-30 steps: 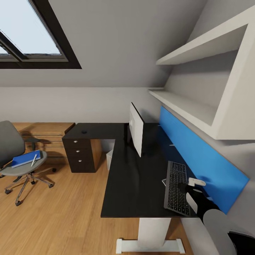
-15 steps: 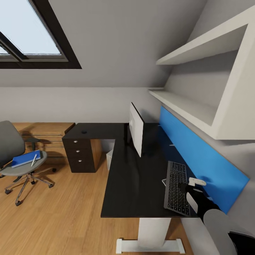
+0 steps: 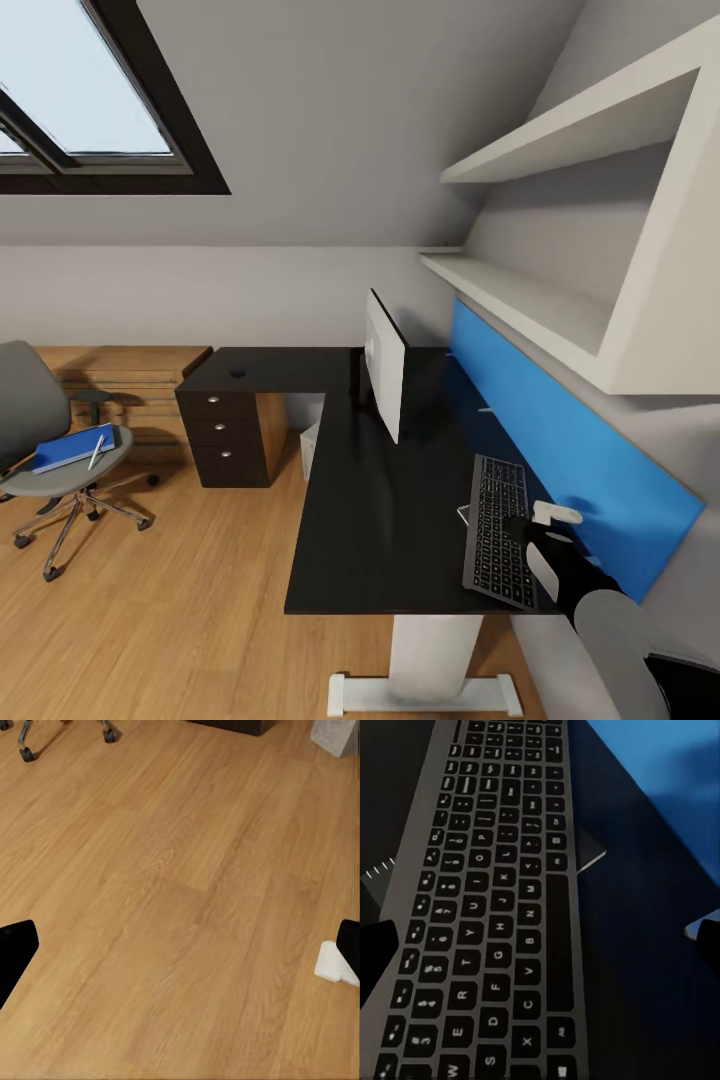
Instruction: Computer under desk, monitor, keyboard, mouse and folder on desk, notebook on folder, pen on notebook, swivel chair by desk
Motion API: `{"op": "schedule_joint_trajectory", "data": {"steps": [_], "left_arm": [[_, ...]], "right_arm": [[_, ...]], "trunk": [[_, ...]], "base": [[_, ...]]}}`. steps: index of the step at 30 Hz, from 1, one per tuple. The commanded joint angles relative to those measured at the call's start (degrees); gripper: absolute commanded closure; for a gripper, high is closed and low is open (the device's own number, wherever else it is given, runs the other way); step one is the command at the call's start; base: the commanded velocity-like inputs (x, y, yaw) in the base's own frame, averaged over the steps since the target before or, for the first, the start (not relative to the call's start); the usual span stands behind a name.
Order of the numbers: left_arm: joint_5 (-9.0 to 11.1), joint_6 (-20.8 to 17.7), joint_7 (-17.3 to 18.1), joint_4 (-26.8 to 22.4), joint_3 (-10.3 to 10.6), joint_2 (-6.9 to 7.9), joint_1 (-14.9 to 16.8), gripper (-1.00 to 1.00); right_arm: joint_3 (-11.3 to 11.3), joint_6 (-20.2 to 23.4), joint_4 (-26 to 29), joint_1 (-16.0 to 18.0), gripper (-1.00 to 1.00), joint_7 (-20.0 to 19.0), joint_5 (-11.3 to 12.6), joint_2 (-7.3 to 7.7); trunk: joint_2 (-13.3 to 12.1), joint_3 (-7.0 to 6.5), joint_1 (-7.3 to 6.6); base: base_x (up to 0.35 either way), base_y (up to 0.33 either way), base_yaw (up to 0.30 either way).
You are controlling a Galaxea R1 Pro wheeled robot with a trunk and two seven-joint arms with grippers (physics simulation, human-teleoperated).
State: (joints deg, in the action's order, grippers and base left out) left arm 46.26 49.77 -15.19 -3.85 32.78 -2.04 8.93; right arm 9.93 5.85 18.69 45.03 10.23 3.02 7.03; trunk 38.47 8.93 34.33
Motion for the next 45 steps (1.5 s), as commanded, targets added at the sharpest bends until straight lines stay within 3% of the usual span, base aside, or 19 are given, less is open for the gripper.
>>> {"op": "schedule_joint_trajectory", "data": {"steps": [1, 4, 7, 8, 9, 10, 11, 13, 15, 16, 19, 23, 33, 45], "left_arm": [[0.09, -0.29, -0.89, -0.90, 0.42, 0.07, 0.04, -1.00], [0.11, -2.81, -2.49, -3.89, 0.40, 0.42, 0.04, -1.00], [0.08, -9.49, -5.93, -9.17, 0.37, 1.43, 0.10, -1.00], [0.11, -22.15, -9.46, -19.65, 0.34, 4.12, 0.18, -1.00], [0.14, -27.69, -10.27, -24.08, 0.25, 4.98, 0.19, -1.00], [0.14, -30.34, -10.59, -26.05, 0.16, 5.31, 0.19, -1.00], [0.18, -36.83, -11.15, -30.34, -0.61, 6.02, 0.20, -1.00], [0.17, -41.25, -11.23, -33.04, -4.49, 6.44, 0.21, -1.00], [0.16, -42.34, -11.16, -33.72, -6.92, 6.52, 0.21, -1.00], [0.09, -43.02, -11.04, -34.13, -9.12, 6.55, 0.21, -1.00], [0.12, -43.62, -10.93, -34.31, -11.18, 6.80, 0.21, -1.00], [0.19, -44.07, -11.02, -33.09, -12.95, 8.63, 0.21, -1.00], [-0.16, -44.14, -11.22, -32.50, -13.26, 9.46, 0.21, -1.00], [0.02, -44.22, -11.60, -32.19, -13.31, 9.42, 0.21, -1.00]], "right_arm": [[-0.05, 0.48, 0.11, 0.03, -1.00, 0.15, 0.32, 0.00], [-0.06, 1.04, 0.12, 0.02, -1.00, 0.15, 0.32, -0.03], [-0.12, 1.67, 0.12, 0.00, -1.00, 0.15, 0.32, -0.05], [-0.15, 1.99, 0.12, 0.00, -1.00, 0.09, 0.27, -0.06], [-0.18, 2.02, 0.12, 0.02, -1.00, 0.14, 0.23, -0.07], [-0.19, 1.99, 0.14, 0.01, -1.00, 0.18, 0.21, -0.07], [-0.19, 1.85, 0.20, -0.01, -1.00, 0.20, 0.18, -0.08], [-0.23, 1.81, 0.30, -0.01, -1.00, 0.17, 0.15, -0.07], [-0.24, 1.79, 0.40, 0.00, -1.00, 0.16, 0.15, -0.04], [-0.25, 1.78, 0.45, 0.01, -1.00, 0.15, 0.13, -0.01], [-0.25, 1.79, 0.50, -0.01, -1.00, 0.18, 0.14, 0.04], [-0.26, 1.77, 0.54, 0.00, -1.00, 0.22, 0.14, 0.01], [-0.26, 1.48, 0.48, -0.01, -1.00, 0.10, 0.14, -0.09], [-0.26, 1.45, 0.27, -0.03, -1.00, 0.03, 0.23, -0.09]], "trunk": [[0.08, 0.10, 0.02], [0.08, 0.10, 0.02], [0.08, 0.10, 0.02], [0.08, 0.10, 0.02], [0.08, 0.10, 0.02], [0.08, 0.10, 0.02], [0.08, 0.10, 0.02], [0.08, 0.10, 0.02], [0.08, 0.10, 0.02], [0.08, 0.10, 0.02], [0.08, 0.10, 0.02], [0.08, 0.10, 0.02], [0.08, 0.10, 0.02], [4.89, 2.25, 2.65]], "base": [[0.000, 0.000, 0.000], [0.000, 0.000, 0.000], [0.000, 0.000, 0.000], [0.000, 0.000, 0.000], [0.000, 0.000, 0.000], [0.000, 0.000, 0.000], [0.000, 0.000, 0.000], [0.000, 0.000, 0.000], [0.000, 0.000, 0.000], [0.000, 0.000, 0.000], [0.000, 0.000, 0.000], [0.000, 0.000, 0.000], [0.000, 0.000, 0.000], [0.000, 0.000, 0.000]]}}
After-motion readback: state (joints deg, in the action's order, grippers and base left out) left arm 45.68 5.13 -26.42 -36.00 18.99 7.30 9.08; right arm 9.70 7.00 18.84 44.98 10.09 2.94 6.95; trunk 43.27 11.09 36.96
